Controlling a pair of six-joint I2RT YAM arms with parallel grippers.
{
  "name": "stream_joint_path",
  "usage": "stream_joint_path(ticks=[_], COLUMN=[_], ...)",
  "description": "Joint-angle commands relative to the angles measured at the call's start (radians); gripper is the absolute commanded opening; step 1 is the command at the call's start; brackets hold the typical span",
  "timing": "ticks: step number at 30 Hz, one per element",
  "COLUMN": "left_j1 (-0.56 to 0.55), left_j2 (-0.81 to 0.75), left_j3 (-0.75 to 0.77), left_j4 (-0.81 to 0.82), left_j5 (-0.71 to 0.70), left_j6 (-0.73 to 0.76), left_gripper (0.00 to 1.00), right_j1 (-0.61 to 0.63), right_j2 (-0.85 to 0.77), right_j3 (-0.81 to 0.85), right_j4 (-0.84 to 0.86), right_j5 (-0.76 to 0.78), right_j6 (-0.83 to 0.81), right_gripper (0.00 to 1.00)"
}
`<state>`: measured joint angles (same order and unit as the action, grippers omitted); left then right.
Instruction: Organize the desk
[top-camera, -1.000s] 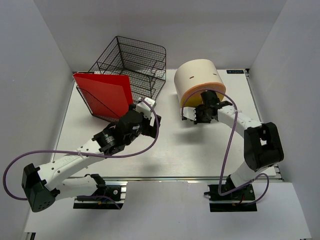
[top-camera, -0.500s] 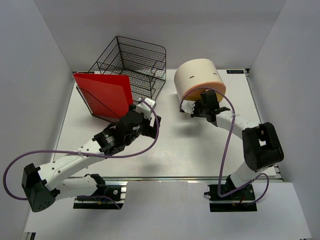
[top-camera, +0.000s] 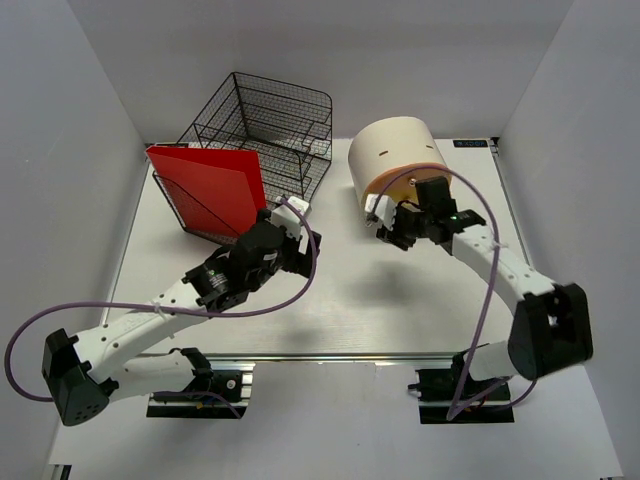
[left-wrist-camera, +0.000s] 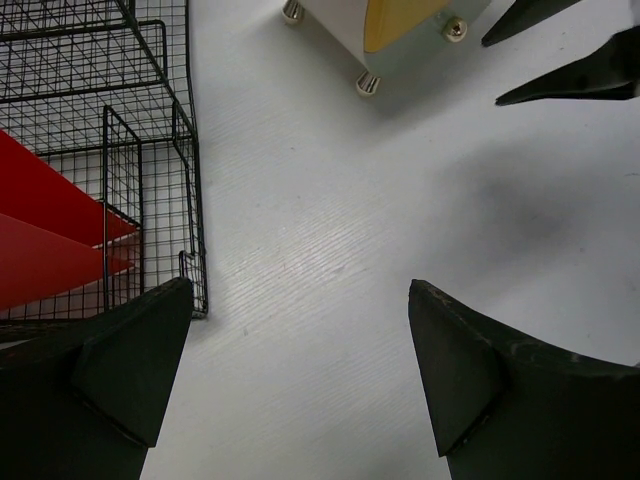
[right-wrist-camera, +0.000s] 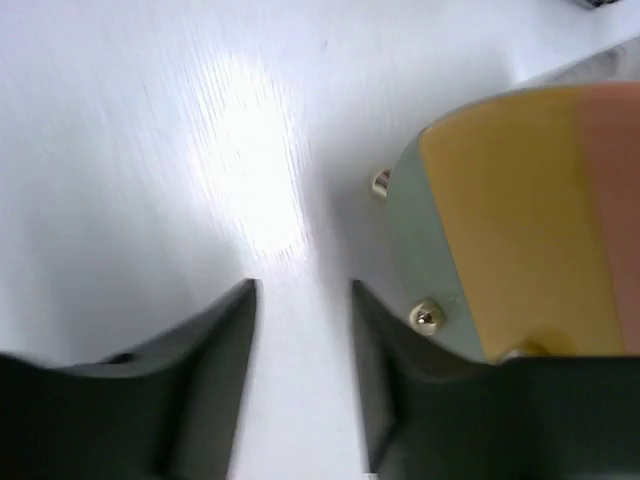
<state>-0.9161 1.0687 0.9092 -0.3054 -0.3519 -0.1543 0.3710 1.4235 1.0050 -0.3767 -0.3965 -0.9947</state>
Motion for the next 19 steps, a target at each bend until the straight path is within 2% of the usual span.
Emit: stream_joint_path(ticks=[1,2,3,5,7,11,16,19], left_j1=[0.002,0.002,0.002,0.002,0.002,0.002,0.002,0.002], left_j2=[-0.035,-0.038,-0.041,-0.059,-0.070,-0.067,-0.107,-0.165], left_j3=[-0.013,-0.015,-0.018,-0.032,-0.055,-0.063,-0.105,-0.136], left_j4=[0.032,0.034,0.035,0.051,0.084,0.109,0.109,0.112], left_j5=[0.025,0.031,0.046,0.117,0.174,0.238,0.327,0.350], left_j6=[0.009,0.013,0.019,0.039,0.048,0.035,-0.052,-0.105], left_gripper=[0.98,0.98,0.98,0.98,0.98,0.98,0.98,0.98], right_j1=[-0.032,-0.035,-0.047,-0.050,-0.055,-0.060,-0.067,-0.069], right_j2=[-0.098,-0.116,-0.120,-0.127,-0.164,-0.313,-0.559,-0.577], right_j3=[0.052,0.067,0.081,0.118,0.159,0.107,-0.064,-0.059], right_j4=[-0.015,-0.005,0.001,-0.034,-0.067,-0.027,0.127,0.087], right_j5=[-0.170,-0.141,-0.121,-0.061,-0.032,0.044,0.126,0.148], right_j6=[0.262,0.401,0.460,0.606,0.660,0.709,0.791,0.858], right_gripper=[0.53,0.74,0.75,0.89,0.89,0.89,0.89,0.89])
